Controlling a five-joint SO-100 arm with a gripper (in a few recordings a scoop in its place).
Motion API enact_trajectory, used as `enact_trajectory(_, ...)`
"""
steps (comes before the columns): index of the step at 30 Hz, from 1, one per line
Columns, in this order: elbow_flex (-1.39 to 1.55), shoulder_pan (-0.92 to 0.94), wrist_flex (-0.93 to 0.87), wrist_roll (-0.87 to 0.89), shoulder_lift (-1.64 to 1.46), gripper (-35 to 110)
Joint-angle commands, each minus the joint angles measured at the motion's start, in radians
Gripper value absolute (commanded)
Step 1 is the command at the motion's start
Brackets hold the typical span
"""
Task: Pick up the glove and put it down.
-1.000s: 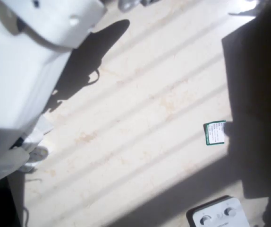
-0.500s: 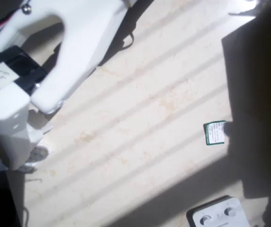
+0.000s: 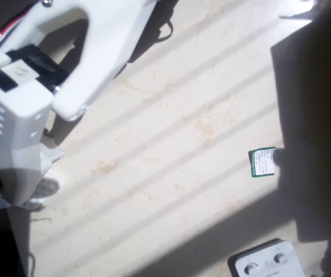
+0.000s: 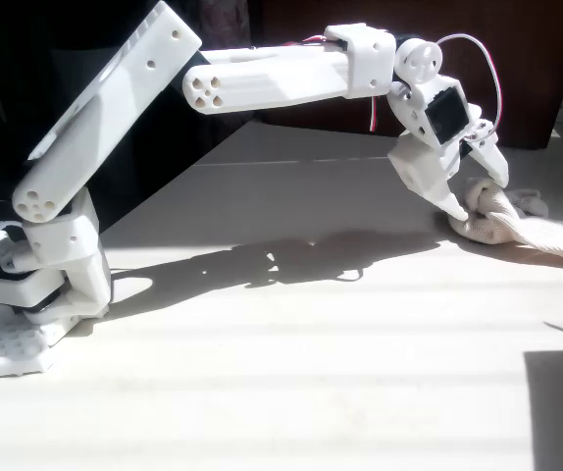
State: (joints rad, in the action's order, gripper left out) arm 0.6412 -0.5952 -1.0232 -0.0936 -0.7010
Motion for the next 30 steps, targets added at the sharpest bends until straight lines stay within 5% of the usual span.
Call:
enact_trajectory(1,-0.063,-0.023,0.055,0.015,0.009,22)
enact_trajectory(15,-0.074,-0.009,0.075,0.015,0.078,21)
enact_trajectory(22,-0.074,-0.009,0.075,0.000,0.081,-2)
enact_trajectory(30,-0.074,-0.014,0.075,0.000,0.081,0)
